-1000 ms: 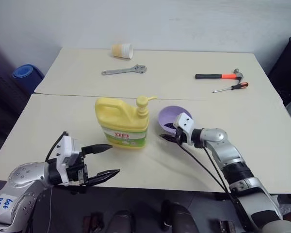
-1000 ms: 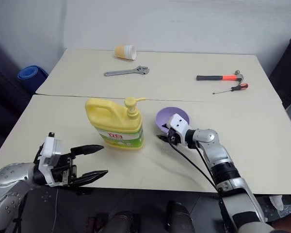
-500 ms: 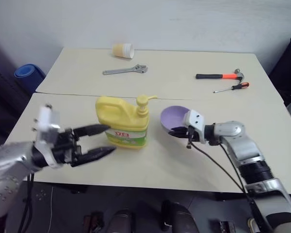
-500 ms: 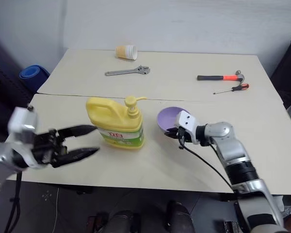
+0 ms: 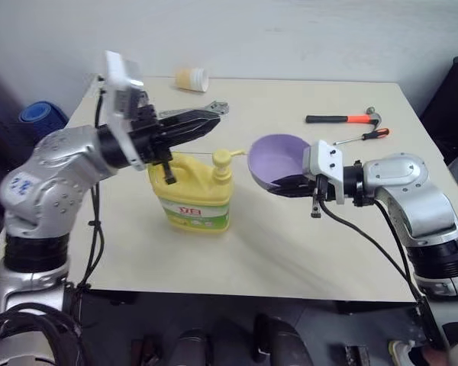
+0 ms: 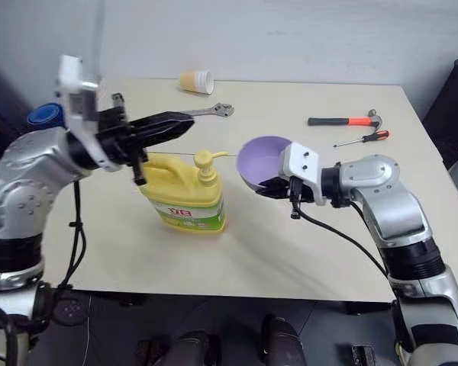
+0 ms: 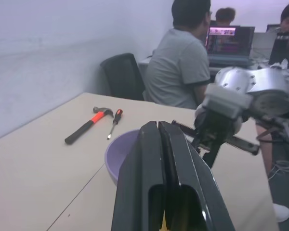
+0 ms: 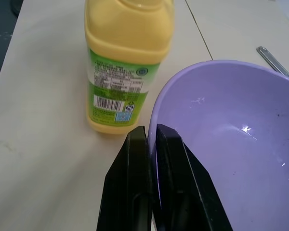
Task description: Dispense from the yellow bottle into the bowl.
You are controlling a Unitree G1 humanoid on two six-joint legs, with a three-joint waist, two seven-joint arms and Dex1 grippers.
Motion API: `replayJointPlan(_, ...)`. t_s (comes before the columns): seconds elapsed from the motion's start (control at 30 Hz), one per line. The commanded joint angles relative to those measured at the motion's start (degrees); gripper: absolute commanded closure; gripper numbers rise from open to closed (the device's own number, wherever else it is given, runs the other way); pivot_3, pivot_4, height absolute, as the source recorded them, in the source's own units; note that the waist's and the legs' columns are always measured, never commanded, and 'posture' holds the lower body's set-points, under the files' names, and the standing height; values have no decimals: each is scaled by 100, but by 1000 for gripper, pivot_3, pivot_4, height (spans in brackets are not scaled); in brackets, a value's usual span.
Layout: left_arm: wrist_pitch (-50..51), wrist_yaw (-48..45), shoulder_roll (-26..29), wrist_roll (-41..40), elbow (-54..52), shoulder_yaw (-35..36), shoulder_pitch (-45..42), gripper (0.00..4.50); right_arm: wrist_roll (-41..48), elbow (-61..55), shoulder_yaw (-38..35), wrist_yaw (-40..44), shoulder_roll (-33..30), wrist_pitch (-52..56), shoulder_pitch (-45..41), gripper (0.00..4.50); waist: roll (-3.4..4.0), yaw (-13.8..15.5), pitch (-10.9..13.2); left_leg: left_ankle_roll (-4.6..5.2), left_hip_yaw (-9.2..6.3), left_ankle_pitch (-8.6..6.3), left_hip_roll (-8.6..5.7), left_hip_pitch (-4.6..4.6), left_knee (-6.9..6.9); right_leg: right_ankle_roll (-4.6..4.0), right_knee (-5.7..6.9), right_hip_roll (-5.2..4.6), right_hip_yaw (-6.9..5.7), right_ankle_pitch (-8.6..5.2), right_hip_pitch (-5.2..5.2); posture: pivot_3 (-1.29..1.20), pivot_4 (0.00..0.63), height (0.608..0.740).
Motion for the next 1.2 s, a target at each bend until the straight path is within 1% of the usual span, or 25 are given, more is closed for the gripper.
replayJointPlan(0.03, -139, -314, -96, 274, 0, -111, -125, 4454, 247, -353, -169, 16, -98, 248, -258, 4500, -1, 1, 0, 0, 1, 0, 0, -1, -1, 0, -1, 1, 0, 0, -2, 0, 150, 740)
replayJointPlan(0.23, -59, -616, -217, 463, -5, -172, -44, 4454, 569, -560, -205, 12, -93, 707, -499, 4500, -3, 8, 2, 0, -1, 0, 10, 0, 8, 1, 6, -3, 1, 0, 0, 0, 150, 740)
replayJointPlan(0.37, -10, -784, -171, 716, 47, -279, 19, 4454, 735, -703, -195, 27, -137, 925, -544, 4500, -3, 16, 2, 2, -1, 1, 11, 0, 11, 1, 11, -6, 2, 1, 0, 0, 150, 740)
replayJointPlan(0.5, 153, -667, -275, 969, 204, -393, 14, 4454, 834, -844, -150, 77, -223, 1062, -549, 4500, -3, 62, 2, 2, -3, 1, 11, 0, 11, 2, 10, -7, 2, 1, 1, 0, 150, 740)
replayJointPlan(0.63, 538, -584, -292, 1009, 225, -475, -9, 4454, 917, -930, -131, 78, -231, 1180, -549, 4500, -6, 115, 0, 3, -2, 2, 10, 6, 16, 3, 15, -8, 4, 1, 6, 0, 150, 740)
replayJointPlan(0.77, 678, -688, -294, 968, 155, -488, -47, 4454, 933, -970, -115, 78, -239, 1208, -526, 4500, -8, 133, -1, 4, -2, 2, 10, 8, 25, 2, 28, -11, 7, 2, 8, 0, 150, 740)
replayJointPlan(0.87, 889, -772, -304, 723, 103, -320, -211, 4454, 941, -989, -109, 64, -236, 1211, -484, 4500, -8, 131, -1, 4, -1, 2, 10, 9, 25, 2, 29, -10, 8, 1, 8, 0, 150, 740)
replayJointPlan(1.0, 1049, -835, -262, 744, 185, -256, -494, 4454, 935, -1012, -98, 43, -222, 1200, -418, 4500, -9, 131, -1, 4, -1, 2, 9, 8, 25, 2, 29, -11, 7, 1, 7, 0, 150, 740)
replayJointPlan(1.2, 1285, -850, -230, 1065, 229, -600, -730, 4454, 948, -1066, -89, 15, -223, 1199, -346, 4500, -10, 130, -1, 4, -1, 2, 8, 3, 24, 2, 27, -9, 5, 1, 3, 0, 150, 740)
